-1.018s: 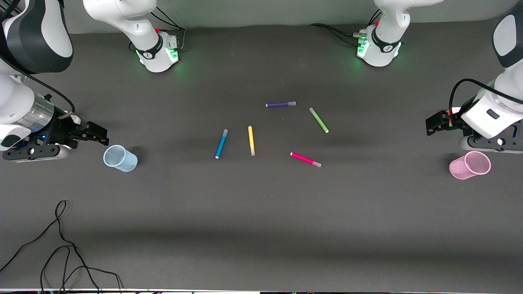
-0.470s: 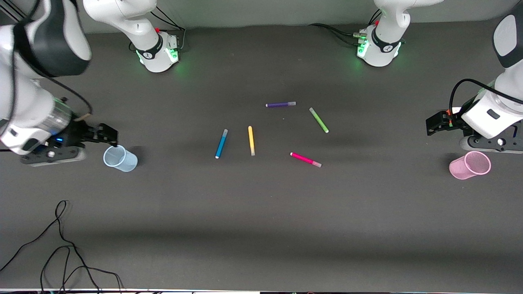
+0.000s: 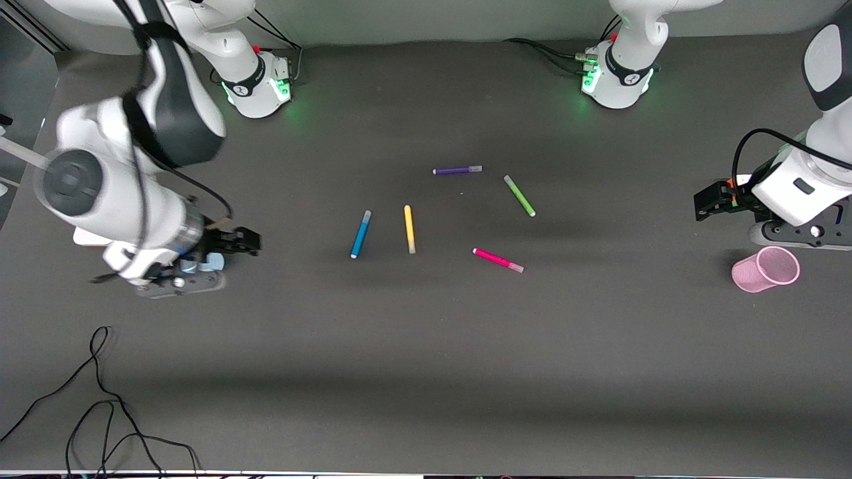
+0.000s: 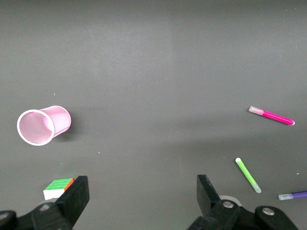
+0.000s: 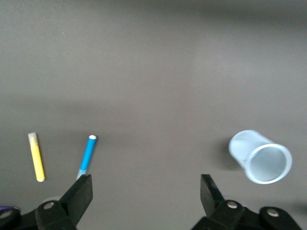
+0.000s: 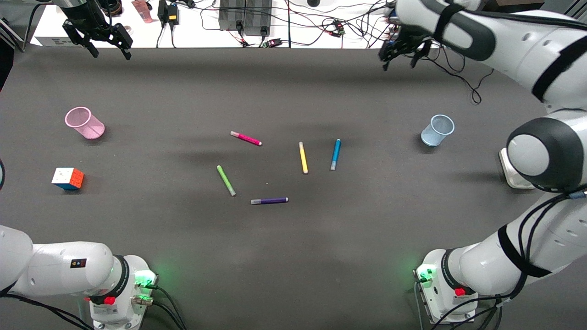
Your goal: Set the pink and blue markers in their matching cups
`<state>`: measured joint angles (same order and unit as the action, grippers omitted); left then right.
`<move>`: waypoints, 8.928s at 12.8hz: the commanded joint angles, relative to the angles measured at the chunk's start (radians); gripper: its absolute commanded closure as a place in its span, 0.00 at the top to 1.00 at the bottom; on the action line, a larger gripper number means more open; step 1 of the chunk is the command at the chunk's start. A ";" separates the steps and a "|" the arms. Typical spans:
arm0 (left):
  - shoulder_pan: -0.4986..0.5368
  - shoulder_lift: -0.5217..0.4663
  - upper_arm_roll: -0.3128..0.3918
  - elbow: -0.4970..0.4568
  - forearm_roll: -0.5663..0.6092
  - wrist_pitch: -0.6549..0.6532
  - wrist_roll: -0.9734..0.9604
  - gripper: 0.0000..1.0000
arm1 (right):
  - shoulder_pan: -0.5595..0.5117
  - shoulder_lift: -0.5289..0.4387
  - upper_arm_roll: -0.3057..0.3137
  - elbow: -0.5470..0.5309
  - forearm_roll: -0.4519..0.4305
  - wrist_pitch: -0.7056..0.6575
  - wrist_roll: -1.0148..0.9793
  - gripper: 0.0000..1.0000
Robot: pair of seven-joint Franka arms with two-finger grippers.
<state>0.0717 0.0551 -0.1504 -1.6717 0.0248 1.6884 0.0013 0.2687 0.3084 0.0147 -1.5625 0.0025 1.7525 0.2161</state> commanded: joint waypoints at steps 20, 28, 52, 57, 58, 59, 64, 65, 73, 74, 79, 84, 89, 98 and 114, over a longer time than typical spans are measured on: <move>-0.280 0.132 -0.015 -0.003 -0.023 0.026 -0.910 1.00 | 0.115 0.331 0.087 -0.221 0.163 0.404 0.451 0.95; -0.400 0.336 -0.014 0.000 -0.054 0.200 -1.432 1.00 | 0.127 0.357 0.087 -0.226 0.211 0.407 0.467 0.21; -0.541 0.644 -0.014 -0.057 0.064 0.620 -1.972 0.84 | 0.102 -0.333 -0.510 -0.784 -0.179 0.897 -0.467 0.00; -0.549 0.641 -0.014 -0.057 0.078 0.619 -1.968 0.00 | 0.107 -0.295 -0.510 -0.850 -0.165 1.102 -0.454 0.00; -0.549 0.641 -0.012 -0.059 0.078 0.617 -1.968 0.00 | 0.109 -0.285 -0.510 -0.852 -0.165 1.119 -0.451 0.00; -0.550 0.641 -0.012 -0.057 0.079 0.619 -1.968 0.00 | 0.110 -0.282 -0.510 -0.854 -0.165 1.124 -0.449 0.00; -0.533 0.514 -0.006 -0.056 0.106 0.535 -1.838 0.00 | 0.115 -0.272 -0.510 -0.858 -0.164 1.124 -0.393 0.00; -0.509 0.467 -0.006 -0.054 0.106 0.478 -1.772 0.00 | 0.116 -0.270 -0.509 -0.858 -0.164 1.124 -0.385 0.00; -0.330 0.168 -0.006 -0.048 0.106 0.107 -0.811 0.00 | 0.144 -0.262 -0.506 -0.851 -0.165 1.110 -0.337 1.00; -0.304 0.138 -0.005 -0.049 0.106 0.077 -0.696 0.00 | 0.144 -0.262 -0.506 -0.847 -0.165 1.110 -0.339 1.00; -0.159 0.062 0.003 -0.051 0.176 0.004 -0.130 0.00 | 0.145 -0.275 -0.480 -0.741 -0.164 0.899 -0.339 1.00; -0.009 0.046 0.002 -0.056 0.181 0.074 0.329 0.00 | 0.155 -0.255 -0.434 -0.403 -0.010 0.370 -0.336 1.00; 0.149 0.025 0.002 -0.060 0.097 0.168 0.777 0.00 | 0.150 -0.256 -0.386 -0.191 -0.007 0.083 -0.278 1.00; 0.551 0.173 0.002 -0.115 -0.462 0.290 1.701 0.00 | -0.110 -0.270 -0.093 -0.082 -0.006 -0.048 -0.253 1.00; 0.740 0.477 -0.003 -0.145 -0.858 0.240 2.375 0.00 | -0.134 -0.233 -0.079 -0.111 -0.006 -0.002 -0.245 1.00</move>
<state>0.7887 0.5254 -0.1418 -1.7999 -0.7815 1.9522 2.3058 0.1427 0.0821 -0.0710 -1.6638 -0.0162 1.7484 -0.0434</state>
